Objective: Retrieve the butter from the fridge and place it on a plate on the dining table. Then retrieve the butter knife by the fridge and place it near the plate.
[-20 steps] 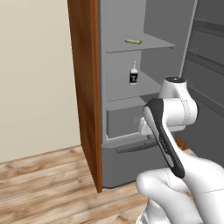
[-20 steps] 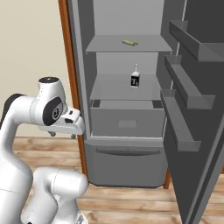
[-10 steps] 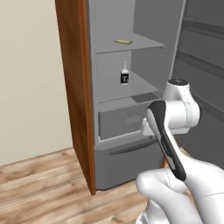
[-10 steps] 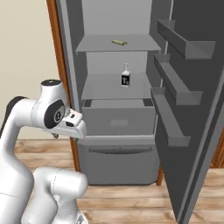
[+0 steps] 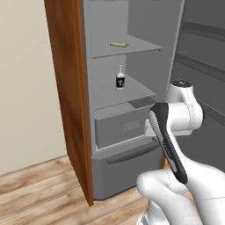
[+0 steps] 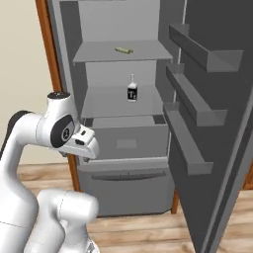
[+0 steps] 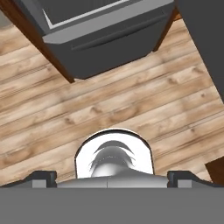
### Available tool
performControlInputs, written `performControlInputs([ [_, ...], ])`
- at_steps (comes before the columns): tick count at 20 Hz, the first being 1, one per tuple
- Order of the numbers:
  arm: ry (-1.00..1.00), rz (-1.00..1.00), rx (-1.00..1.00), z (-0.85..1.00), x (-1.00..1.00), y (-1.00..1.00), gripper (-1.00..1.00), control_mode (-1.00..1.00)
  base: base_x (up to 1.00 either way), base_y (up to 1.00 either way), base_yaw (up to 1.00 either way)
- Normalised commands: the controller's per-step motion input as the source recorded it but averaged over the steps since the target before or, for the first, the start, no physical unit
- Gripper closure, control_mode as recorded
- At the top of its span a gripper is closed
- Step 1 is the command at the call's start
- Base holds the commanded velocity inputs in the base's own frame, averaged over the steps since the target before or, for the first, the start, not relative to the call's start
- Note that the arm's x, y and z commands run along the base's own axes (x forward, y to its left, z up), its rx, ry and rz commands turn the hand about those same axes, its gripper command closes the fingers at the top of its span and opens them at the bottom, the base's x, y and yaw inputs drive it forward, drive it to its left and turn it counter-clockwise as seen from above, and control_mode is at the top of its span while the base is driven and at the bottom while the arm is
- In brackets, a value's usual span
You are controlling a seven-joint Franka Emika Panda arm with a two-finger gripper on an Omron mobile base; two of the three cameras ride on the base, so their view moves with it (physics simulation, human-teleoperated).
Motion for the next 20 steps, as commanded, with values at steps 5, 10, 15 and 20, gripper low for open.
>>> performControlInputs([
  [5, 0.0, 0.0, 0.0, 0.0, 0.0, 0.0, -1.0, 1.0, 0.86, -0.28, 0.03],
  [10, 0.0, 0.0, 0.0, 0.0, 0.0, 0.0, -1.0, 1.0, 0.67, -0.5, 0.01],
  [15, 0.0, 0.0, 0.0, 0.0, 0.0, 0.0, -1.0, 1.0, 0.58, -0.2, -0.02],
  [20, 0.0, 0.0, 0.0, 0.0, 0.0, 0.0, -1.0, 1.0, 0.67, 0.08, -0.05],
])
